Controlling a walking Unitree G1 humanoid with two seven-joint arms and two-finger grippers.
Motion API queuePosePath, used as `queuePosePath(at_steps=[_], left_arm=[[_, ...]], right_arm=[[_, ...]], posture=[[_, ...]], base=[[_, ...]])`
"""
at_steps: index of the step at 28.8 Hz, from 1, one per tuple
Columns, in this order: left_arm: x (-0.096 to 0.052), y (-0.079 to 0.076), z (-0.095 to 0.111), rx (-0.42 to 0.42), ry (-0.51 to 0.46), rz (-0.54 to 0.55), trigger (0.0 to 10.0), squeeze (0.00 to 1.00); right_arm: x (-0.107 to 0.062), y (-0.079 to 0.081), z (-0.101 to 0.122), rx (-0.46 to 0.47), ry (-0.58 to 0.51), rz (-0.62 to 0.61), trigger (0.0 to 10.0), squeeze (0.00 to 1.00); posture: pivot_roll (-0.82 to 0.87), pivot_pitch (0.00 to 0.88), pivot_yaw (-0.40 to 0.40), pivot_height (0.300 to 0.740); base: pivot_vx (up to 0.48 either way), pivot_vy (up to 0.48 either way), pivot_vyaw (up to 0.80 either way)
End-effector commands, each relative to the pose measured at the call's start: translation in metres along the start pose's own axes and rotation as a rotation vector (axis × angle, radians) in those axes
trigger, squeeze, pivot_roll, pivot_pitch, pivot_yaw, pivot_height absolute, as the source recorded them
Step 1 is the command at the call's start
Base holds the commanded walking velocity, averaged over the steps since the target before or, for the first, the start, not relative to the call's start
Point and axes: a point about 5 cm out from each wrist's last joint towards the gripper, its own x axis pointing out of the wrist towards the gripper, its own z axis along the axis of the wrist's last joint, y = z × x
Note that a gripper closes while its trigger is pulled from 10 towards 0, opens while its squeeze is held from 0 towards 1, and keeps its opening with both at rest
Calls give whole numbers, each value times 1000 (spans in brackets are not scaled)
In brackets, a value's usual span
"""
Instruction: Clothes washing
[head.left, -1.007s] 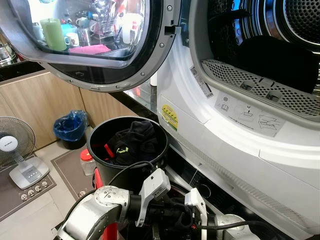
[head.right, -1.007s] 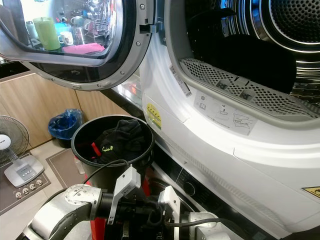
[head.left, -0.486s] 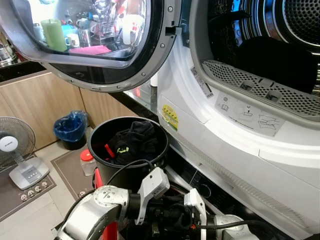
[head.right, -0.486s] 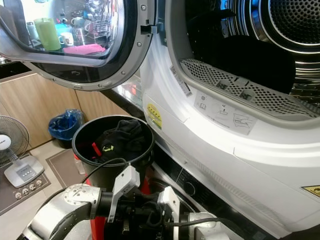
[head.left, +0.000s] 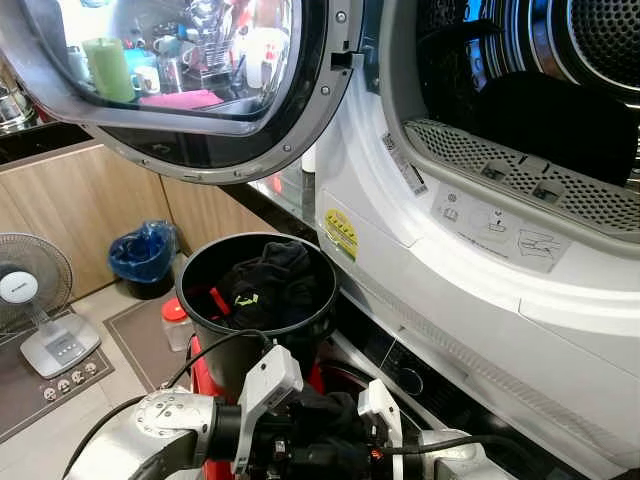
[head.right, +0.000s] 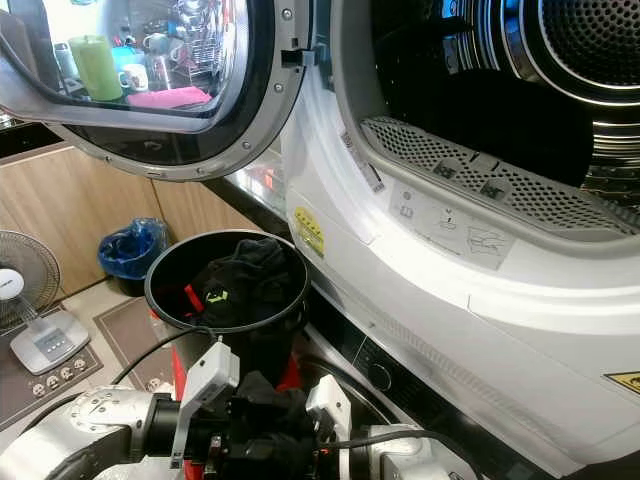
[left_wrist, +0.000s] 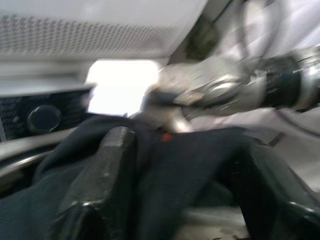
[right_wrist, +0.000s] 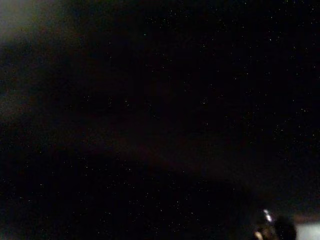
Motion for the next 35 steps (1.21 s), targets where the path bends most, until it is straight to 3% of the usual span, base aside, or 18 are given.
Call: queuePosePath(at_steps=[1, 10, 11, 12, 13, 18, 21, 22, 25, 26, 27, 28, 30, 34, 35], left_arm=[[-5, -6, 6, 10, -6, 4, 10000, 1000], [-34, -7, -6, -63, 34, 152, 10000, 1000], [-37, -5, -10, -71, 47, 172, 10000, 435], [-39, -4, -15, -82, 70, 190, 10000, 435], [-44, -5, -29, -112, 120, 196, 10000, 0], [-47, -18, -53, -206, 209, 130, 10000, 0], [-49, -13, -71, -219, 296, 194, 10000, 0], [-52, -7, -87, -223, 370, 255, 10000, 0], [-53, 2, -108, -252, 397, 343, 10000, 0], [-55, 11, -125, -285, 411, 445, 10000, 0], [-55, 11, -125, -285, 411, 445, 10000, 0], [-59, 22, -140, -312, 428, 565, 10000, 0], [-63, 30, -149, -311, 447, 659, 10000, 0], [-79, 49, -184, -330, 556, 959, 10000, 0], [-79, 49, -184, -330, 556, 959, 10000, 0]], right_arm=[[-2, -5, 3, -15, 0, -23, 0, 0], [-10, -15, 2, 0, -7, -91, 0, 0], [-11, -16, 2, 0, -8, -100, 0, 0], [-12, -18, 3, 1, -11, -111, 0, 0], [-13, -20, 5, -3, -21, -131, 0, 0], [-15, -27, 8, -16, -20, -185, 0, 0], [-17, -32, 10, -21, -18, -222, 0, 0], [-17, -35, 12, -24, -26, -248, 0, 0], [-17, -37, 16, -29, -41, -268, 0, 0], [-17, -38, 17, -35, -42, -281, 0, 0], [-17, -38, 17, -35, -42, -281, 0, 0], [-17, -40, 18, -37, -47, -296, 0, 0], [-17, -41, 18, -35, -52, -306, 0, 0], [-17, -43, 18, -31, -63, -328, 0, 0], [-17, -43, 18, -31, -63, -328, 0, 0]], posture=[[117, 75, 8, 740], [128, 77, 13, 740], [129, 76, 14, 740], [129, 76, 14, 740], [126, 76, 15, 740], [125, 74, 15, 740], [127, 74, 15, 740], [127, 70, 17, 740], [122, 68, 18, 740], [118, 65, 17, 740], [118, 65, 17, 740], [117, 64, 17, 740], [117, 64, 17, 740], [115, 61, 16, 740], [115, 61, 16, 740]], base=[[0, 0, 0], [0, 0, 0], [0, 0, 0], [0, 0, 0], [0, 0, 0], [0, 0, 0], [0, 0, 0], [0, 0, 0], [0, 0, 0], [0, 0, 0], [0, 0, 0], [0, 0, 0], [0, 0, 0], [0, 0, 0], [0, 0, 0]])
